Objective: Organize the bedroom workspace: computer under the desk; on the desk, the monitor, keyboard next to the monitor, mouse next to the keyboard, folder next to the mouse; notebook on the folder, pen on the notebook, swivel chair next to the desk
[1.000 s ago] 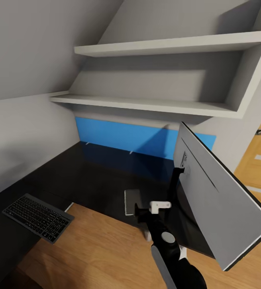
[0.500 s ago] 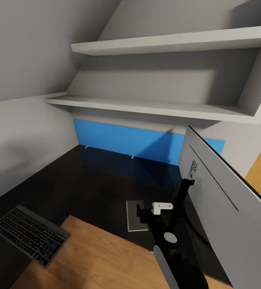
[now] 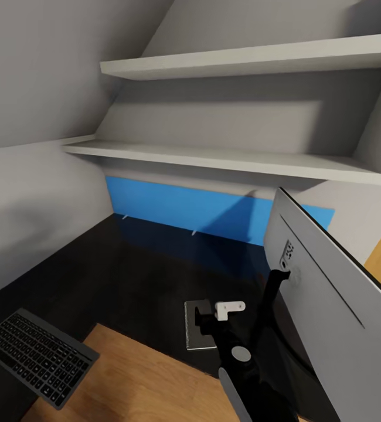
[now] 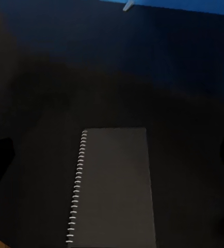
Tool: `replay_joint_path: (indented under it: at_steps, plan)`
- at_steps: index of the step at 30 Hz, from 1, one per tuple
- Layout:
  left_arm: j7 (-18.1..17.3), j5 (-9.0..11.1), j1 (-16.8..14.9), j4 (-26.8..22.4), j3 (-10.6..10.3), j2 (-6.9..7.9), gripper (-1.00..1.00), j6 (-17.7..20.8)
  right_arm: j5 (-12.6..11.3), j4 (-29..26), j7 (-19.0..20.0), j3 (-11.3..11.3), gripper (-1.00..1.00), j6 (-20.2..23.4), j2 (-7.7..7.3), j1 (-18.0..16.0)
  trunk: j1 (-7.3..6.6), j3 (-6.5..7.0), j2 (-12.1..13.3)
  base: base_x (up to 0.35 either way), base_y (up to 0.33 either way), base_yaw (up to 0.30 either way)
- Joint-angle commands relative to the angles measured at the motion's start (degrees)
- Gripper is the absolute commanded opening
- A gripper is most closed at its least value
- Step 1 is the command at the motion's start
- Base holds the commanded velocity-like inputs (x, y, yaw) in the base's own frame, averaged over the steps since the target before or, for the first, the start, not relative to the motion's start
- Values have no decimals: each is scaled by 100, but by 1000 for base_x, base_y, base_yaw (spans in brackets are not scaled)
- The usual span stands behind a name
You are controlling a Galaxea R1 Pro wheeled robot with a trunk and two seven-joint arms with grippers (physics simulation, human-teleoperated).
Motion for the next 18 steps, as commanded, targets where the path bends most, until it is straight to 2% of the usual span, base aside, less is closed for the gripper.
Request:
replay_joint_path:
  at_steps: [1,12,18]
  plan:
    - [42,21,-6,2,-50,3,100,-23,-49,4,-50,12,100,18,-2,-6,3,-11,-10,106,0,0]
    - [42,18,-6,2,-54,3,100,-26,-39,58,-59,7,100,23,-3,-6,3,-11,-10,157,0,0]
    - [42,14,-6,2,-54,3,100,-30,-66,228,-47,-10,100,41,6,-6,3,-11,-10,75,0,0]
